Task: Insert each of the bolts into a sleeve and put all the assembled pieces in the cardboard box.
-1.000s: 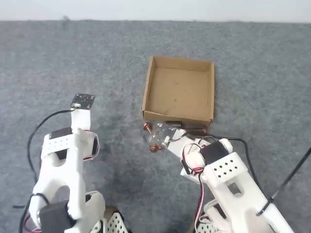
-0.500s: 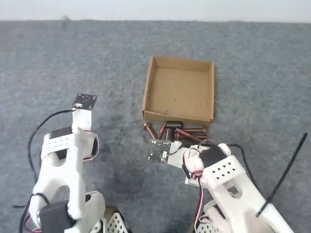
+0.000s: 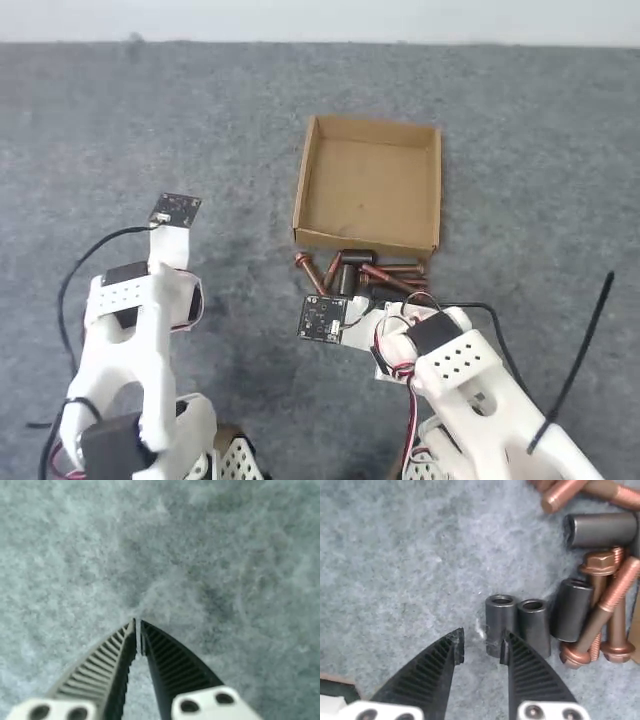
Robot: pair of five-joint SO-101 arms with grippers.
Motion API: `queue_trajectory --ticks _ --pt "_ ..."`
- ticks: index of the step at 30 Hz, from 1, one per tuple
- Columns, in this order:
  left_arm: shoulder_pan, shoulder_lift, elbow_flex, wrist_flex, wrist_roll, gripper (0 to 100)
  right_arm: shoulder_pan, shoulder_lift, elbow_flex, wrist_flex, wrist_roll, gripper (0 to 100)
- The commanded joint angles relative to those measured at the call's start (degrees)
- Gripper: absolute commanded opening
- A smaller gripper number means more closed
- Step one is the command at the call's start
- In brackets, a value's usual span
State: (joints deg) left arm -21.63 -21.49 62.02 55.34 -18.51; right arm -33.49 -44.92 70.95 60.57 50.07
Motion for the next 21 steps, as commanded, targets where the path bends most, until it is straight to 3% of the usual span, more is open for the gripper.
queue_trajectory --ticks 1,21 --pt "0.26 0.35 -2.59 0.62 -0.62 1 -0.57 1.36 0.26 -1.8 0.7 10.8" --pt "0.26 0.44 -2.59 0.62 -0.62 1 2.86 25.36 -12.75 -5.23 -0.26 10.8"
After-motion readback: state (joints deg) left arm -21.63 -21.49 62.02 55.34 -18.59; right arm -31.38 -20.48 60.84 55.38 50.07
